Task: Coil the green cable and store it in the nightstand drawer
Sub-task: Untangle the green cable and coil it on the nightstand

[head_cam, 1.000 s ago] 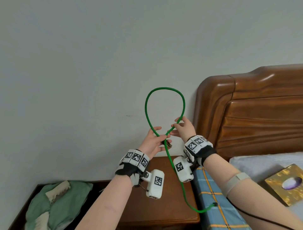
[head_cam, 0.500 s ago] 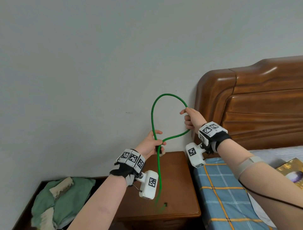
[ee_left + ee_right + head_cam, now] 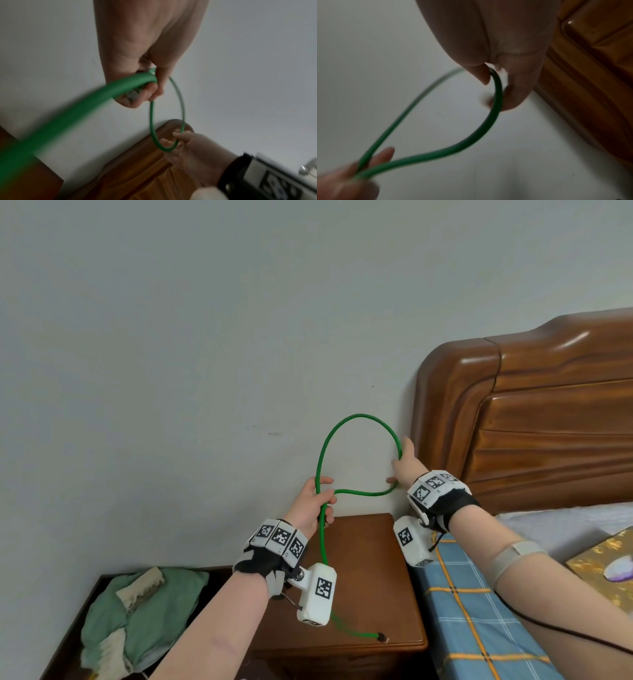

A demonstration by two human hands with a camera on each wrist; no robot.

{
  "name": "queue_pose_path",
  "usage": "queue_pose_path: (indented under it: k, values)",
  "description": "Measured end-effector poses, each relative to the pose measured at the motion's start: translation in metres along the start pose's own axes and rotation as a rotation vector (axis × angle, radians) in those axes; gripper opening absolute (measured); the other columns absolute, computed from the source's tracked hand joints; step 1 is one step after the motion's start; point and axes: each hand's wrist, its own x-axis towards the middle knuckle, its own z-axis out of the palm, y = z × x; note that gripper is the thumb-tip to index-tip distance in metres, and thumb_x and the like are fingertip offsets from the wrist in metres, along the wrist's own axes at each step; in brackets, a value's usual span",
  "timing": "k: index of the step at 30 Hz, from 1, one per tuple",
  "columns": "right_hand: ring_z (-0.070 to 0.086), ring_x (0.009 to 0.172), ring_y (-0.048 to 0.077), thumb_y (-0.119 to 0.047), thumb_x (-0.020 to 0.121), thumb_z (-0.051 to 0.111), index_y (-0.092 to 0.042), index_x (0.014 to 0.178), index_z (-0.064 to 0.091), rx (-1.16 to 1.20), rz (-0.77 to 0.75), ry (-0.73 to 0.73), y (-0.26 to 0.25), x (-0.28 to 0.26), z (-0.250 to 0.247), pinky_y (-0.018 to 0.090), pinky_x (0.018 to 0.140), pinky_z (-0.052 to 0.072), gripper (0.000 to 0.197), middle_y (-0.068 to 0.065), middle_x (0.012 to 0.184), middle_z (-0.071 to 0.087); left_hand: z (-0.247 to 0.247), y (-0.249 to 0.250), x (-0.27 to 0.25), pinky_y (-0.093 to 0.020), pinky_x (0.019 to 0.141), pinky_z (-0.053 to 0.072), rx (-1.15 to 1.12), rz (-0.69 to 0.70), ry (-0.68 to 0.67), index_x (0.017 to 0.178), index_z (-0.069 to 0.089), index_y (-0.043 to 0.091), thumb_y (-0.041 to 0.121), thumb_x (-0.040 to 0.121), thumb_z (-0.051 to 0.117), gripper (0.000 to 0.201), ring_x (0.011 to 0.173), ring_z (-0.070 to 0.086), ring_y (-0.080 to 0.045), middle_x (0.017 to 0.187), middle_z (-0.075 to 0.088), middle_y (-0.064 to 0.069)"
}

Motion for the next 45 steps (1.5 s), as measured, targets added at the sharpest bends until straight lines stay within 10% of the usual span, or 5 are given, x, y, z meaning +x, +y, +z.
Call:
queue_pose_path:
  k: [4, 9, 19, 30, 45]
  values:
    - [0.012, 0.146, 0.034, -0.008, 0.089, 0.052, -0.023, 0.151, 0.001, -0.509, -0.401, 0.135, 0.014, -0.019, 0.018, 0.044, 0.116, 0.024, 0.081, 0.011, 0.16, -0.008, 0.0, -0.003, 0.001, -0.014, 0.034, 0.036, -0.072, -0.054, 0.065, 0.11, 0.04, 0.015, 0.009, 0.101, 0.031, 0.014, 0.045, 0.036, -0.01, 0.07, 0.04, -0.004]
    - [0.021, 0.145, 0.028, -0.018, 0.091, 0.053, -0.016, 0.144, 0.034, -0.573, -0.838, 0.017, 0.013, -0.035, 0.028, 0.042, 0.119, 0.023, 0.057, 0.011, 0.156, 0.027, 0.001, -0.003, 0.006, -0.011, 0.033, 0.033, -0.173, -0.062, 0.125, 0.108, 0.037, 0.012, 0.01, 0.102, 0.029, 0.011, 0.03, 0.037, -0.004, 0.067, 0.038, -0.004]
    - [0.058, 0.073, 0.008, -0.026, 0.101, 0.033, -0.015, 0.089, 0.052, -0.199, -0.201, -0.896, 0.023, -0.062, 0.067, 0.018, 0.08, 0.044, 0.026, -0.008, 0.076, 0.069, -0.002, -0.006, 0.011, -0.024, 0.054, 0.034, -0.551, 0.04, 0.255, 0.101, 0.043, 0.01, 0.004, 0.1, 0.032, 0.013, 0.054, 0.037, -0.013, 0.069, 0.04, -0.004]
    - [0.054, 0.08, 0.012, -0.026, 0.096, 0.047, -0.019, 0.117, 0.065, -0.604, -0.553, -0.759, 0.022, -0.047, 0.037, 0.021, 0.08, 0.042, 0.028, 0.001, 0.103, 0.064, -0.036, -0.013, -0.004, -0.038, 0.079, 0.05, -0.579, -0.119, 0.048, 0.087, 0.051, 0.004, 0.013, 0.102, 0.029, 0.028, 0.081, 0.06, -0.026, 0.087, 0.06, -0.016]
    - [0.063, 0.095, 0.028, -0.031, 0.096, 0.042, -0.018, 0.108, 0.067, -0.543, -0.32, -0.173, 0.052, -0.024, 0.021, 0.038, 0.085, 0.048, 0.031, 0.01, 0.103, 0.07, -0.097, -0.046, 0.009, -0.019, 0.049, 0.049, 0.203, -0.071, 0.247, 0.135, 0.042, 0.003, -0.006, 0.092, 0.036, 0.045, 0.059, 0.048, -0.014, 0.072, 0.046, -0.006]
